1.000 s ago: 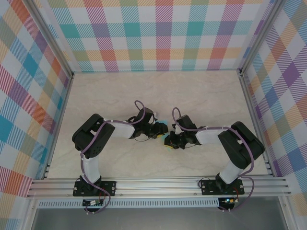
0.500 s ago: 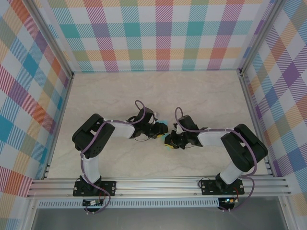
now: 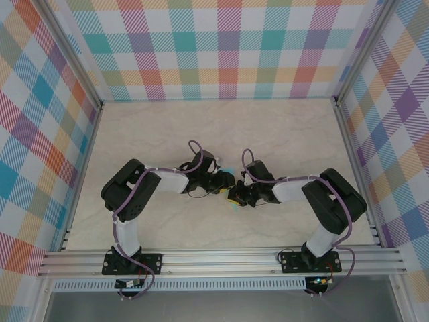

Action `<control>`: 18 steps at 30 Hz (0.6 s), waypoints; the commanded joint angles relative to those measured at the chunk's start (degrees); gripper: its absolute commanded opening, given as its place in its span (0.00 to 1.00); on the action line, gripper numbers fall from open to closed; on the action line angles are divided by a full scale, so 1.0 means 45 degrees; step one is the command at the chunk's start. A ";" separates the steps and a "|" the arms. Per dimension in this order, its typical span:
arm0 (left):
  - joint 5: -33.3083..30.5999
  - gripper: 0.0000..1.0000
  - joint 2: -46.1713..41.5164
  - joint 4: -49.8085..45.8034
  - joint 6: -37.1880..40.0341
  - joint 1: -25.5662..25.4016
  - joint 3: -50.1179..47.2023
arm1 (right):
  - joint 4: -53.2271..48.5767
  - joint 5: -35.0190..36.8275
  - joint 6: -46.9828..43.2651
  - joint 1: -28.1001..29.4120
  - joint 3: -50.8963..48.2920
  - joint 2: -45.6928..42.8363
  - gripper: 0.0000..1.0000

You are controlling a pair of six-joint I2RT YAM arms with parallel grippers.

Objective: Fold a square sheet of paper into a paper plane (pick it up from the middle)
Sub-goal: Fold the wing for the fifth time at the center of the table.

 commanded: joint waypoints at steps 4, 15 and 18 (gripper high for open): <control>-0.0659 0.38 0.0270 -0.1971 0.0617 0.0065 0.0540 | -0.0153 0.0644 0.0163 -0.0067 -0.1216 0.0469 0.10; -0.1031 0.40 0.0392 -0.2638 0.1440 0.0379 0.1466 | -0.0403 0.0485 0.0007 -0.0127 -0.1450 0.0780 0.05; -0.1095 0.40 0.0520 -0.2939 0.1777 0.0574 0.1790 | -0.0403 0.0496 0.0007 -0.0127 -0.1476 0.0736 0.05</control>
